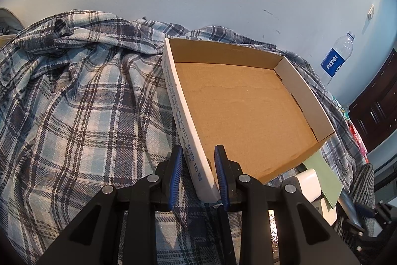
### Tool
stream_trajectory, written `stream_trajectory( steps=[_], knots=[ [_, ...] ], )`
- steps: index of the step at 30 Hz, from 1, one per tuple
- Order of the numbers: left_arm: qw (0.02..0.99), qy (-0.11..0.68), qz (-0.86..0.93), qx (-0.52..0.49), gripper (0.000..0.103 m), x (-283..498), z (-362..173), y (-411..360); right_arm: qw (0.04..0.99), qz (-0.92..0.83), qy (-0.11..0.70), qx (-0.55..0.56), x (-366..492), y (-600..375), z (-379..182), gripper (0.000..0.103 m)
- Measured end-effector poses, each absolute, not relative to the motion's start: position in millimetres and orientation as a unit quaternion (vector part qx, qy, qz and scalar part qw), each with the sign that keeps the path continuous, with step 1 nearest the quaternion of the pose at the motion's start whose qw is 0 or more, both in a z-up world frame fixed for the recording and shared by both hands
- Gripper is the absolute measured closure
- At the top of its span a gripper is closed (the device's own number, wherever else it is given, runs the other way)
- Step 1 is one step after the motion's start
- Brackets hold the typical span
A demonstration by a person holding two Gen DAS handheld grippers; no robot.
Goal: Organize rigid objects
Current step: 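Grasp the black remote with the right gripper and lift it, then carry the black remote over the box and release it inside with the right gripper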
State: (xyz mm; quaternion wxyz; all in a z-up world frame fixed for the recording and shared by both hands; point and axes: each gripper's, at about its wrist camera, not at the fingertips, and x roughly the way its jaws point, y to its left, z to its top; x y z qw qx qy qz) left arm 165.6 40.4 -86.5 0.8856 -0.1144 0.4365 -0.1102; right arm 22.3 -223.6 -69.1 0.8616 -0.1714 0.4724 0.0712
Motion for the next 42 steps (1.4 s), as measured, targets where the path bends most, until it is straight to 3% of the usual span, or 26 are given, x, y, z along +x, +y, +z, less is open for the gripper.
stream_trajectory(
  steps=[3,7,15,28,42],
  knots=[
    [0.886,0.437,-0.110,-0.115,0.075,166,-86,40,0.873,0.112,0.452,-0.145,24,-230,-72,0.067],
    [0.885,0.437,-0.110,-0.114,0.075,166,-86,40,0.860,0.146,0.484,-0.074,38,-250,-69,0.068],
    [0.886,0.436,-0.110,-0.115,0.075,166,-86,40,0.849,0.141,0.493,-0.127,47,-234,-69,0.068],
    [0.886,0.436,-0.110,-0.114,0.075,166,-87,39,0.877,0.101,0.436,-0.174,55,-213,-51,0.068],
    [0.886,0.436,-0.110,-0.114,0.075,166,-86,39,0.920,0.106,0.370,-0.072,92,-173,-13,0.068]
  ],
)
